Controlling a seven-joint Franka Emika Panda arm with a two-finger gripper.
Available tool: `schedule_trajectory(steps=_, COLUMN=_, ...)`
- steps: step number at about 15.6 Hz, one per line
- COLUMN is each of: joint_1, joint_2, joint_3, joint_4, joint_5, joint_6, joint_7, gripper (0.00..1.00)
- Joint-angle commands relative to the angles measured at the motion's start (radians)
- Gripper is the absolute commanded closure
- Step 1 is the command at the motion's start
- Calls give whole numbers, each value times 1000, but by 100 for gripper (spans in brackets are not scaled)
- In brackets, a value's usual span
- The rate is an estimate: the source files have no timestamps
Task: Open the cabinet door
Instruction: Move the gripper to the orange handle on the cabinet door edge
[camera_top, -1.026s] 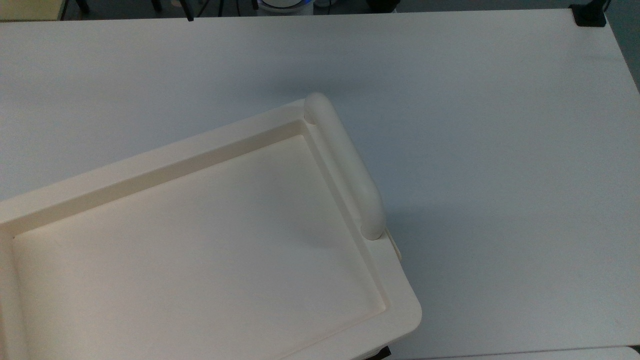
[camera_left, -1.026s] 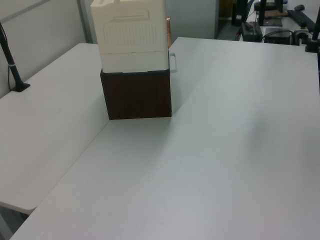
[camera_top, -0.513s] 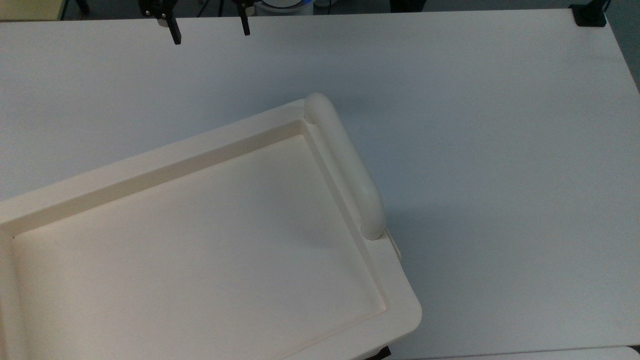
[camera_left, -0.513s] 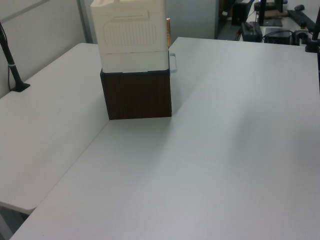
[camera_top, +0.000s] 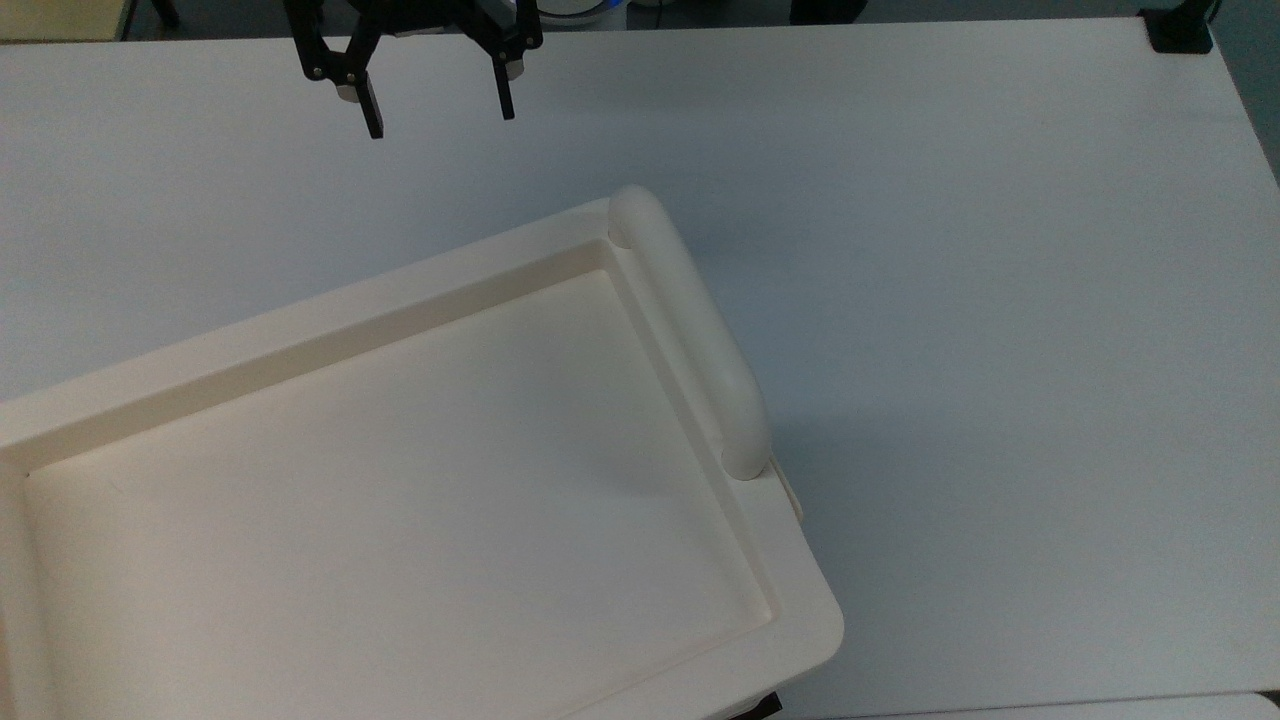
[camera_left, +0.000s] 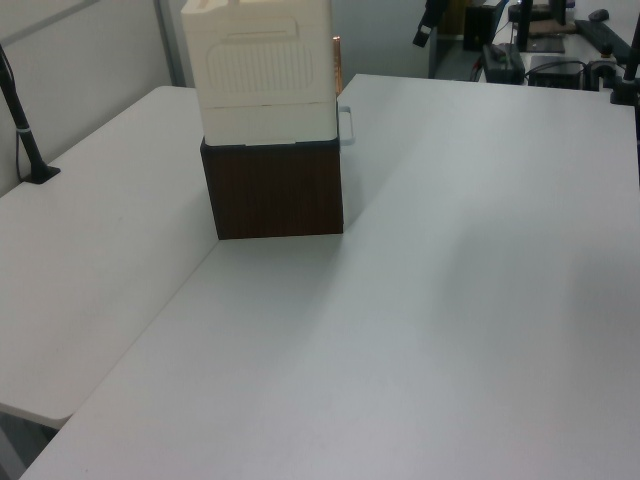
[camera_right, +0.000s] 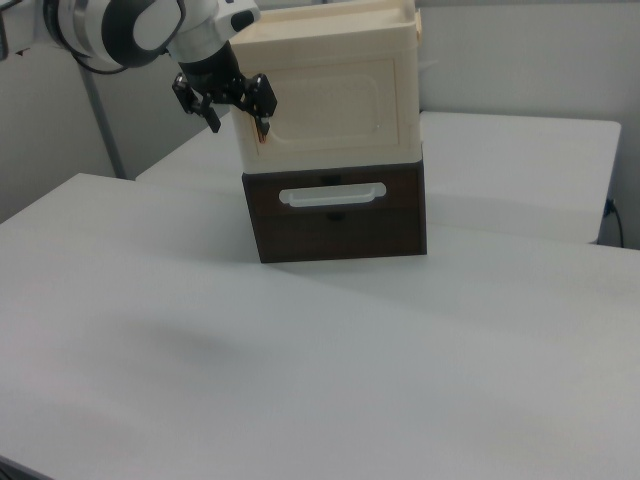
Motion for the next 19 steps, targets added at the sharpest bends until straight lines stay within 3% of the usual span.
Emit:
schedule_trajectory(steps=1, joint_1=11, joint_2=16, joint_3=2, joint_4=11, joint_5=24, joint_6=89, joint_7=-24, gripper=43)
schedule_trajectory(steps=4, joint_1=23, joint_2=39, joint_3=7, joint_4=23, joint_5=36, joint_6=159, joint_7=-22, gripper=46)
schedule_trajectory(steps=8, joint_1=37, joint_2=79, joint_3=5, joint_4=25, joint_5=144, joint_6=288, joint_7=-24, gripper=47)
schedule_trajectory(steps=13, joint_1=57, joint_2=128, joint_3=8, joint_4=49, joint_5=144, joint_6=356, joint_7=-24, gripper=50)
schedule_trajectory(steps=19, joint_1=55, joint_2=164, joint_3=27, joint_4=85, joint_5=145, joint_6=389, joint_7=-24, gripper=62)
